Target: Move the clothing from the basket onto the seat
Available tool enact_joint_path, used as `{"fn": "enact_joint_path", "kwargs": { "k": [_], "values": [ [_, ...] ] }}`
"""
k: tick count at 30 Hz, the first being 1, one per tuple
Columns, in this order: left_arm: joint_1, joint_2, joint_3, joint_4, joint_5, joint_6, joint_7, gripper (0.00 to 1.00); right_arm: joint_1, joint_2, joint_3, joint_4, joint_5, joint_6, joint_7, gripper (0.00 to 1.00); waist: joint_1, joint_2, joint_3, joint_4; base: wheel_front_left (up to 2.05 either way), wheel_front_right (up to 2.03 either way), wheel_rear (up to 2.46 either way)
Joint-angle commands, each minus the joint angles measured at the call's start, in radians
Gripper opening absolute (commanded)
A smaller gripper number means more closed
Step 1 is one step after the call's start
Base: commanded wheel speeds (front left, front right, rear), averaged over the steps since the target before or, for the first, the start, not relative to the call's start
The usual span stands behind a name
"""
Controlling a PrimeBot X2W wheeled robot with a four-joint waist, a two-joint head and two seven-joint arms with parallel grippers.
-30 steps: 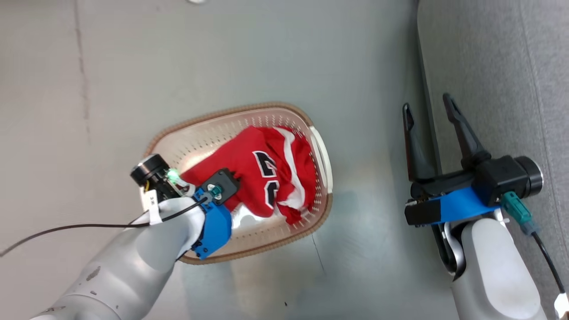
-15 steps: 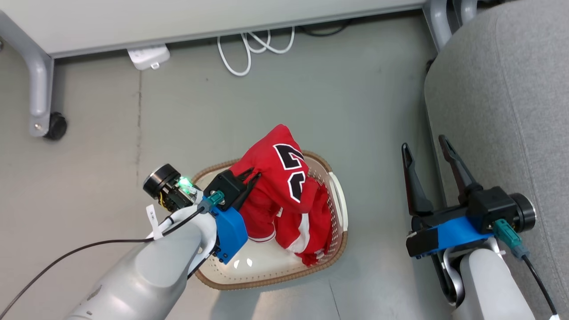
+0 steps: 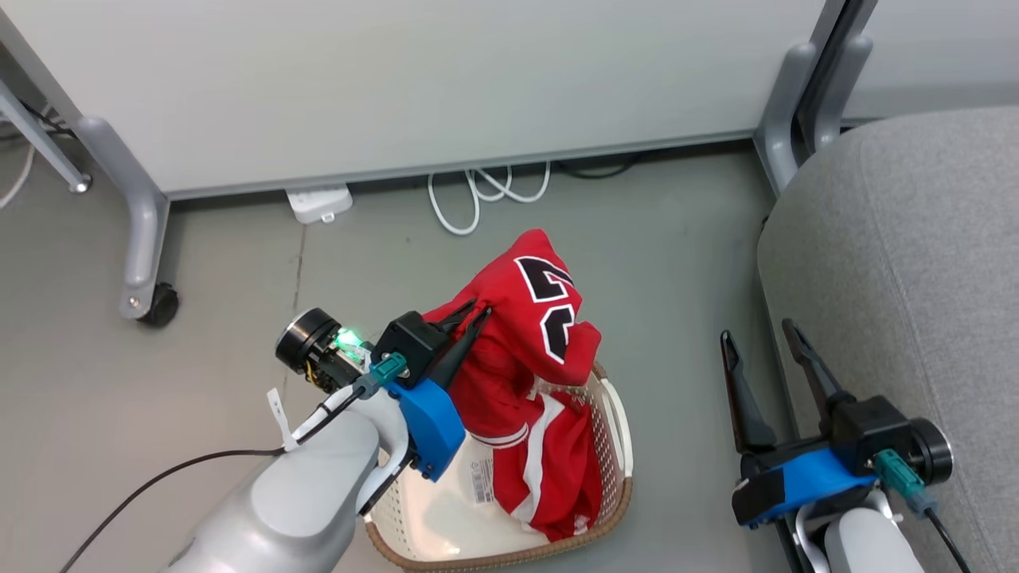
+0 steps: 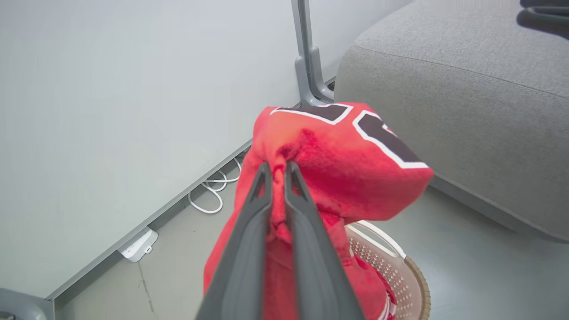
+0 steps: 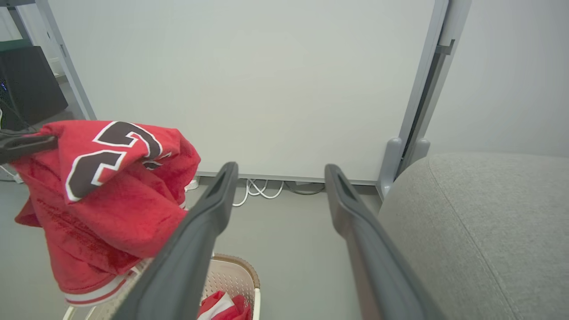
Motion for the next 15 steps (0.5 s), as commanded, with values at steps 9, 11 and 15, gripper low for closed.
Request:
{"fn": "enact_joint_path", "kwargs": {
  "k": [9,11,15],
  "values": [
    [0.037,-0.021,0.047,-0.051,0.001,0.001,-0.005,0.0,0.07,-0.003,0.011,0.013,0.015,0.0,-0.002,1.0,0.0002,0.0,-0.111,0.013,0.0,0.0,0.0],
    [0.043,-0.026,0.055,-0.061,0.0,0.0,-0.005,0.0,0.084,-0.003,0.012,0.016,0.017,0.0,-0.002,1.0,0.0002,0.0,-0.129,0.016,0.0,0.0,0.0],
    [0.058,-0.035,0.068,-0.075,-0.011,-0.003,-0.005,0.0,0.112,-0.003,0.02,0.017,0.019,0.0,-0.002,1.0,0.0002,0.0,-0.164,0.02,0.0,0.0,0.0]
  ]
}}
